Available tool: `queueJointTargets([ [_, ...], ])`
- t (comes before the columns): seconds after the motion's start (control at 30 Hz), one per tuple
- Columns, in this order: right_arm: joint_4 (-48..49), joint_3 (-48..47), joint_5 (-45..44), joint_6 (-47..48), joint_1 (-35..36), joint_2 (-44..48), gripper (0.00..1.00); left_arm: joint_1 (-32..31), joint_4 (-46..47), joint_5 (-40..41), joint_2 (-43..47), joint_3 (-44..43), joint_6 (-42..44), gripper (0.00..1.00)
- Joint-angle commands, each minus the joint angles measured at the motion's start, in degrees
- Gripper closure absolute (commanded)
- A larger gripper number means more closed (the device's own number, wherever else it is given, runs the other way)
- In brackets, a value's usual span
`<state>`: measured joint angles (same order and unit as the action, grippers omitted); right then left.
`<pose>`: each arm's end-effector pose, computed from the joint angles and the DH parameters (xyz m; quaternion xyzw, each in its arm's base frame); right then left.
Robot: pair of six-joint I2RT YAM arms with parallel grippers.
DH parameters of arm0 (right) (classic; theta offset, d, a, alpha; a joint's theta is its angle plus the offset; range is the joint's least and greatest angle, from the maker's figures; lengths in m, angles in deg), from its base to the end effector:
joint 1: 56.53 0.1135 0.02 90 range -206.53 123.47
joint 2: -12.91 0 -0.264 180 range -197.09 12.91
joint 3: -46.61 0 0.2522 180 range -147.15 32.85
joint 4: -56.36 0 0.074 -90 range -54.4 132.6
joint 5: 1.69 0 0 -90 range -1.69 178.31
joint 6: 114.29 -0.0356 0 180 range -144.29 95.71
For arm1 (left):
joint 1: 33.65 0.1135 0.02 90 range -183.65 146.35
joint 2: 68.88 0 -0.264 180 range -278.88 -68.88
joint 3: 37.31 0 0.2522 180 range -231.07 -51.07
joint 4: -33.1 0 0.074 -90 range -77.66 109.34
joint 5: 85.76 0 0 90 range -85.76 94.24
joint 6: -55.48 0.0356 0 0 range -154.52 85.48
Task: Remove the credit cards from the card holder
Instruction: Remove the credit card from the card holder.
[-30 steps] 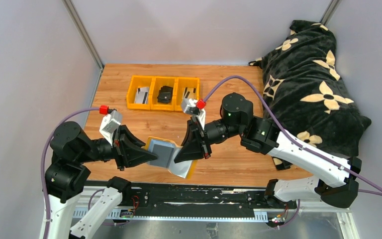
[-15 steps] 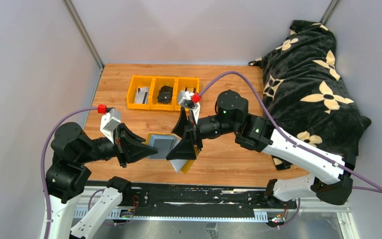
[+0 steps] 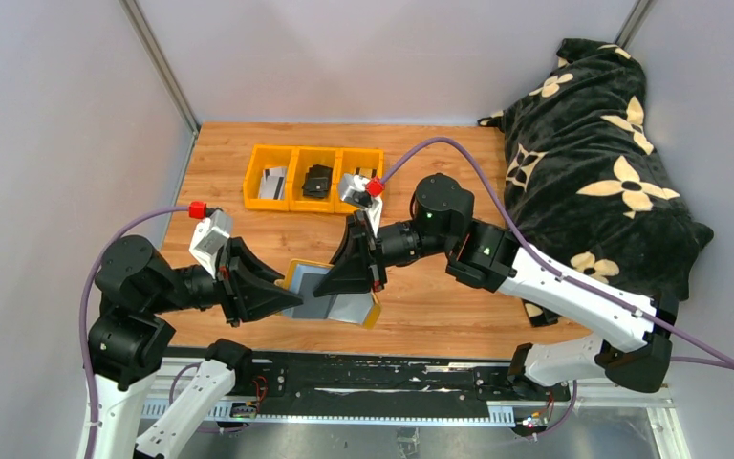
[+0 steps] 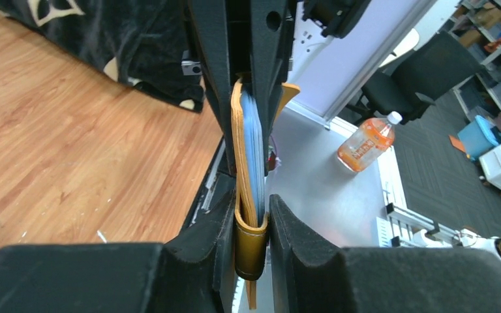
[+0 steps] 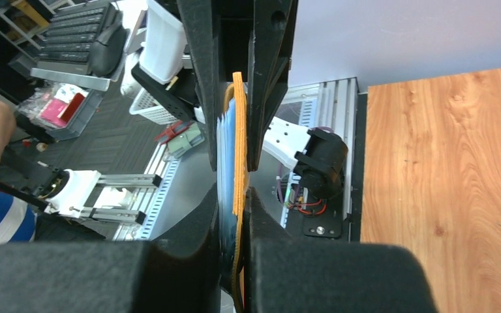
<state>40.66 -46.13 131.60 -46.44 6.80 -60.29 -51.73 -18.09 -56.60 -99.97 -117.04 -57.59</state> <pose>0.1043 0.2621 0.4573 -0.4755 0.4996 0.6458 0.3276 0.0396 -0.0456 0.4351 0.3225 0.6378 -0.5520 0.4294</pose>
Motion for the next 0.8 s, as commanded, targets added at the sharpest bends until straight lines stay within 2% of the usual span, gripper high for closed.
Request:
queueJointTargets([
  [0.0,7.45,2.21,5.76,-2.43,-1.03,2.50,1.00,0.07,4.96,-5.42,0.42,0.02,-3.91,0.74],
  [0.17,9.69,3.19,9.73,-3.31,-1.03,2.58,1.00,0.07,9.39,-8.40,-0.10,0.49,-9.43,0.77],
  [0.47,10.90,4.12,11.50,-3.31,-1.02,3.28,1.00,0.07,12.88,-10.31,-0.61,0.53,-13.74,0.83],
  [0.77,11.69,4.75,12.84,-3.29,-1.02,3.86,1.00,0.11,17.81,-10.75,-1.07,0.72,-19.88,0.83],
])
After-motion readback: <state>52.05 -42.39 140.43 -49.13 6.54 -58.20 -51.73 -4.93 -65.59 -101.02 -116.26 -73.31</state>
